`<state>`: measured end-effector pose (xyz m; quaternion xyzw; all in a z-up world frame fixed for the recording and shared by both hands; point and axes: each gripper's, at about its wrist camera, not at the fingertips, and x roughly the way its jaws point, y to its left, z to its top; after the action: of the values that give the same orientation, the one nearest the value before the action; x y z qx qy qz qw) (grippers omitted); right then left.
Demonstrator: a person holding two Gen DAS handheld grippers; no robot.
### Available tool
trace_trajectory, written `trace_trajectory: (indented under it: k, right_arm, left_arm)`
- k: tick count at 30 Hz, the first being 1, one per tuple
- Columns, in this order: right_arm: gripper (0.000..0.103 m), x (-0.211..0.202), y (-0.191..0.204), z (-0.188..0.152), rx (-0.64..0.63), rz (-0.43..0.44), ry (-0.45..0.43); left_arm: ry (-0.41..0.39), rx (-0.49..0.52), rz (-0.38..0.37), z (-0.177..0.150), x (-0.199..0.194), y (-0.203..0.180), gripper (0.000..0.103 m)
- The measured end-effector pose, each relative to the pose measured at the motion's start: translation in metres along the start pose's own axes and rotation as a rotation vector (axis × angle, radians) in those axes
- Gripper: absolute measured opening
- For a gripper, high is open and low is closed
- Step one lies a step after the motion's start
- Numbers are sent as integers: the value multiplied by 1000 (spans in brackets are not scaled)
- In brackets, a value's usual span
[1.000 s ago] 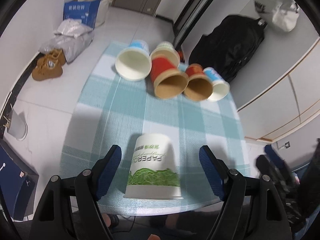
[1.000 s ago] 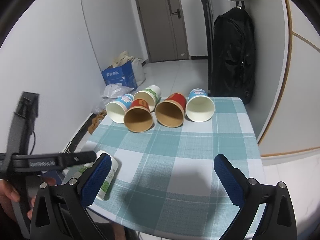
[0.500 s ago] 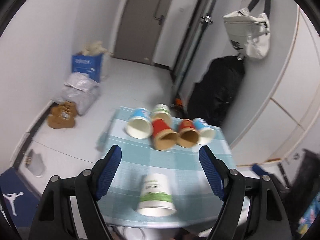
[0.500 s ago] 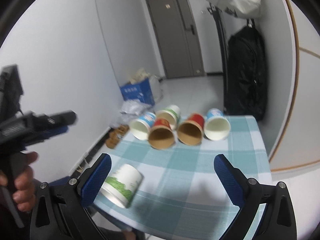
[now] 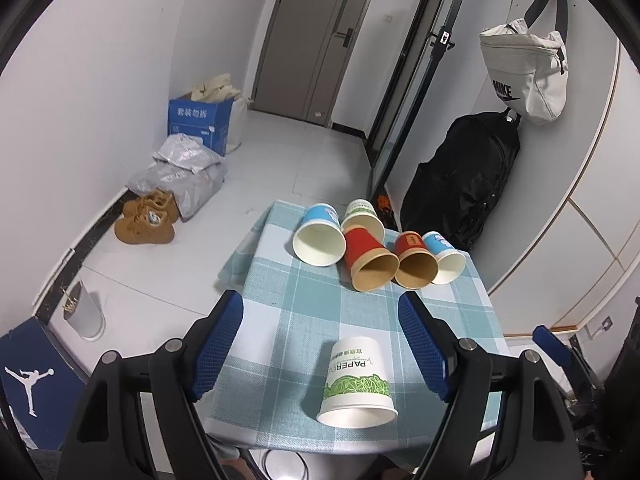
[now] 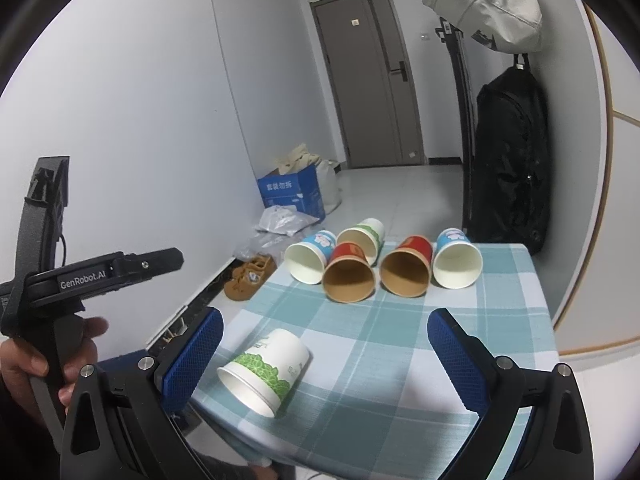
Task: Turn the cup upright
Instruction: 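Move the right gripper to the white cup and grasp its rim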
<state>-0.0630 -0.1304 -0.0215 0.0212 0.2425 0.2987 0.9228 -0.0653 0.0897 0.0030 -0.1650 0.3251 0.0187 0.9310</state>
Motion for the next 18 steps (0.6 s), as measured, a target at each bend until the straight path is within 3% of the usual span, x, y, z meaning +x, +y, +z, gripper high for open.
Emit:
trace_trajectory:
  k: [9,15,17,18]
  right_arm:
    - [101,10,16,-6,-56,5,35]
    - [89,27,31,-17,-124,12,112]
    - [78,33,35,-21,-145,22,145]
    - [78,36,36,-23,-152,26,159]
  left_arm:
    - [0,-28,-32,1,-4,11,76]
    - [6,-38,-44,2,-5,17,76]
    - [4,-37,-39,2,-5,18,76]
    - [2,-37,-37,2,-5,20,76]
